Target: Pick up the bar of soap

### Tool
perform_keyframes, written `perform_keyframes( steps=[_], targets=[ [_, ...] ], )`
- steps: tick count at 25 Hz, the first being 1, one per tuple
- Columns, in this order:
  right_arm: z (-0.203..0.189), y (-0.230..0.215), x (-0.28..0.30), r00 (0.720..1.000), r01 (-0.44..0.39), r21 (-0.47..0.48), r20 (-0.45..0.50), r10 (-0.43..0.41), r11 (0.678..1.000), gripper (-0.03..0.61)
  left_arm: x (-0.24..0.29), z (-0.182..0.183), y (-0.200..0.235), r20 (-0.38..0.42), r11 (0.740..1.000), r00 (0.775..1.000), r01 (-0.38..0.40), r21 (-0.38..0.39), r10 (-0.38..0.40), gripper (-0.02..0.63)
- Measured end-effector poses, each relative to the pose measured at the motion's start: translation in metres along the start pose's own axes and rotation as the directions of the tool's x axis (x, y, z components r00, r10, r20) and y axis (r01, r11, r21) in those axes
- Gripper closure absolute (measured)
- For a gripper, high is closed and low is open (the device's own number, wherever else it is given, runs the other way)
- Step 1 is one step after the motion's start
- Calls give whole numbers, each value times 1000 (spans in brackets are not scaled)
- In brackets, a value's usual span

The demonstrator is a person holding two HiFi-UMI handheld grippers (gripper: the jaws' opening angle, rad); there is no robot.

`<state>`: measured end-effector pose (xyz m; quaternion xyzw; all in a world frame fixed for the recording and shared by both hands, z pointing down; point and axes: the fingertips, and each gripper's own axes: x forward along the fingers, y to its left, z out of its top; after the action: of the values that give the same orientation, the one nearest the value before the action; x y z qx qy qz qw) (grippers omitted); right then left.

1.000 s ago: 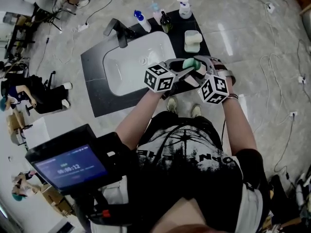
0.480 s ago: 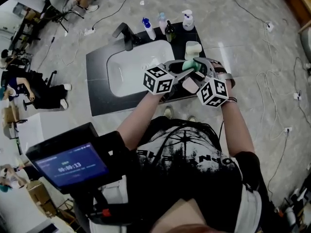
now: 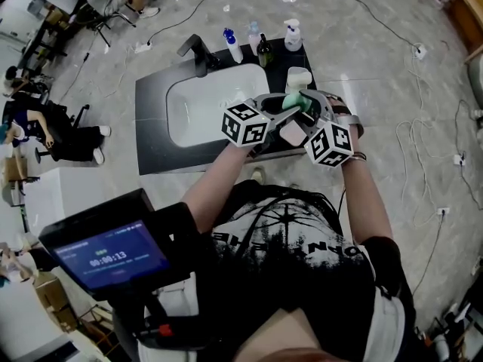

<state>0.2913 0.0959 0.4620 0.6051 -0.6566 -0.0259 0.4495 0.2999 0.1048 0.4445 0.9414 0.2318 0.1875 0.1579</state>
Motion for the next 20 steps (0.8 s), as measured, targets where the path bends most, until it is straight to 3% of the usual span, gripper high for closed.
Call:
perform_keyframes(
  steps=[10, 20],
  targets=[
    [9, 9, -8, 998, -30, -45, 47, 32, 999, 316, -10, -3, -9, 34, 998, 998, -58, -19, 58, 468],
    [38, 35, -5, 984, -103, -139, 128, 121, 985, 316, -46, -15, -14, 84, 981, 979, -182, -64, 187, 468]
  ],
)
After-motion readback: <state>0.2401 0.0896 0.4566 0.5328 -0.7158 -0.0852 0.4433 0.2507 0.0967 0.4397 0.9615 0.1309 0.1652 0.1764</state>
